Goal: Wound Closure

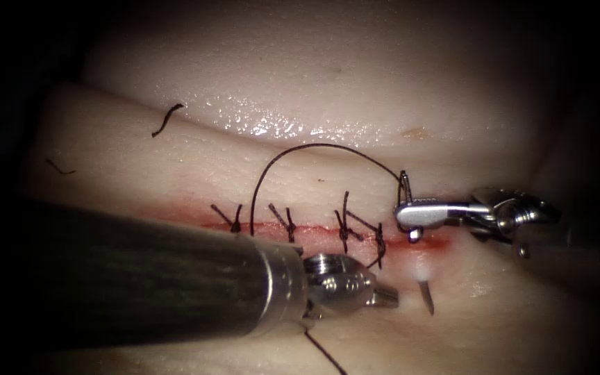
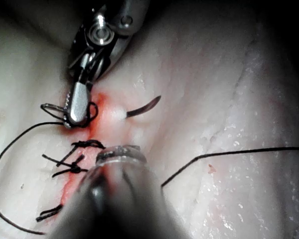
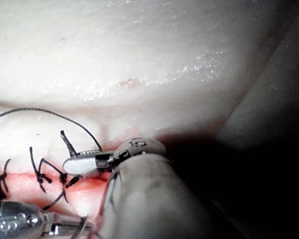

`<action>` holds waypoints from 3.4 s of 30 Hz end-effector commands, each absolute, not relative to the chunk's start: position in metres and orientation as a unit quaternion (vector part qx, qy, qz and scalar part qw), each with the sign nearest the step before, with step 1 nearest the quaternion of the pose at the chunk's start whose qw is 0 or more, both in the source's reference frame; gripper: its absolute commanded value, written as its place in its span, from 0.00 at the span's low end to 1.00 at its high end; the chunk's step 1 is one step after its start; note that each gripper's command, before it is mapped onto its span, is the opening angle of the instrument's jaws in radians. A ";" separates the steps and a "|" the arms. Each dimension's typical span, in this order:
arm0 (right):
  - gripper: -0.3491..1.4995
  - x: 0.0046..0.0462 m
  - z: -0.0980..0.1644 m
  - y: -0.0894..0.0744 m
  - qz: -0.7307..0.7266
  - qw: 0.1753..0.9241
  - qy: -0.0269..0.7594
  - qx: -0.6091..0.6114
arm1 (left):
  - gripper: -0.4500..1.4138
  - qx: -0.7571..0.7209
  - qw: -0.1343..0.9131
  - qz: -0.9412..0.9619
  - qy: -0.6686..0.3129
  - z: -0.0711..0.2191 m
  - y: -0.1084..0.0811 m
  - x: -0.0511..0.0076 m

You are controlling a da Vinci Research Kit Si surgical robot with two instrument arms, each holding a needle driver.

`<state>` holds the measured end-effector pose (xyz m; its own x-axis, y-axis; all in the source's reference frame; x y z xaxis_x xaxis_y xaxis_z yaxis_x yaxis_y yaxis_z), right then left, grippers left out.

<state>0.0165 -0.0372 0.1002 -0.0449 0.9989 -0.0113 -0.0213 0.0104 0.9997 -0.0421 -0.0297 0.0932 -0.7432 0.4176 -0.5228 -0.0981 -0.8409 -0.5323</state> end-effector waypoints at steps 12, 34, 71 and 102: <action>0.00 0.0191 0.099 -0.038 0.602 0.418 0.421 0.535 | 0.15 -0.339 0.151 0.899 -0.233 0.093 -0.030 -0.0424; 0.97 0.0092 0.102 -0.030 0.606 0.522 0.499 0.333 | 0.39 -0.464 0.110 0.872 -0.112 0.088 -0.028 -0.0437; 0.83 0.0092 0.103 -0.035 0.589 0.523 0.510 0.346 | 0.00 -0.586 0.258 0.700 -0.318 0.085 -0.026 -0.0456; 0.85 0.0098 0.096 -0.038 0.291 0.708 0.617 0.180 | 0.00 -0.654 0.165 0.707 -0.212 0.072 -0.029 -0.0386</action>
